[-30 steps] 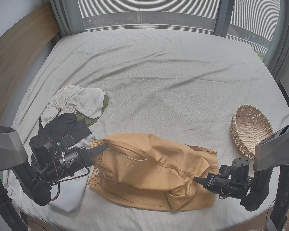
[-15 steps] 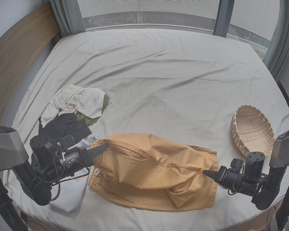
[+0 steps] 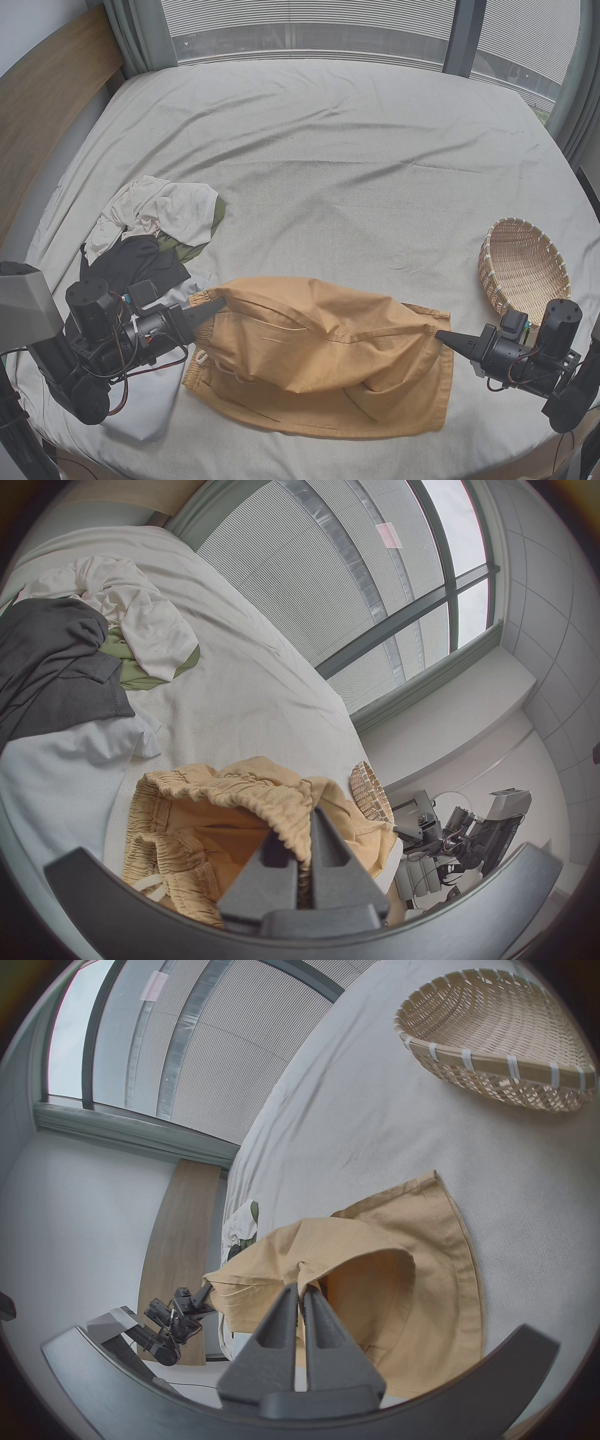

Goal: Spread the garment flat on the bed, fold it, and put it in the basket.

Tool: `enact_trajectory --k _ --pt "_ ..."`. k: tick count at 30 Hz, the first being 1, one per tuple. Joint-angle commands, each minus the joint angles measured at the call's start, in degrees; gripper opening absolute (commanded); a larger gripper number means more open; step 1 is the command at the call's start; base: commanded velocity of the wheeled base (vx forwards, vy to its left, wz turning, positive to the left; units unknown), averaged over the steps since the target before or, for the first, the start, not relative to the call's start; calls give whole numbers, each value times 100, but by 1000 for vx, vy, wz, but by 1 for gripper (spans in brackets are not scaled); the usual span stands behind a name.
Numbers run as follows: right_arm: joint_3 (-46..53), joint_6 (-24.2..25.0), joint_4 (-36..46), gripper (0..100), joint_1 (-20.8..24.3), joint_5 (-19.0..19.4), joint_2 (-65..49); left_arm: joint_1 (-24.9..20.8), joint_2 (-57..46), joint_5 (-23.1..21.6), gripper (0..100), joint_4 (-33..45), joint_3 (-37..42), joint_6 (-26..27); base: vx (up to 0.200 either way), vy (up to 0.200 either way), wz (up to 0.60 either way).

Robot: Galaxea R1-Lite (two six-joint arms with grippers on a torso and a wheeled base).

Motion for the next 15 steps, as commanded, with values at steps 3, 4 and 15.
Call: enact_trajectory --k 3,4,15 --pt "-65 2 -3 0 -39 91 32 11 38 1 0 -14 -17 0 0 0 0" --pt "-118 -7 -12 0 -48 126 181 11 47 1 0 -14 -17 0 0 0 0" --pt "-513 -24 -12 100 5 108 708 11 20 1 0 -23 -43 0 0 0 0"
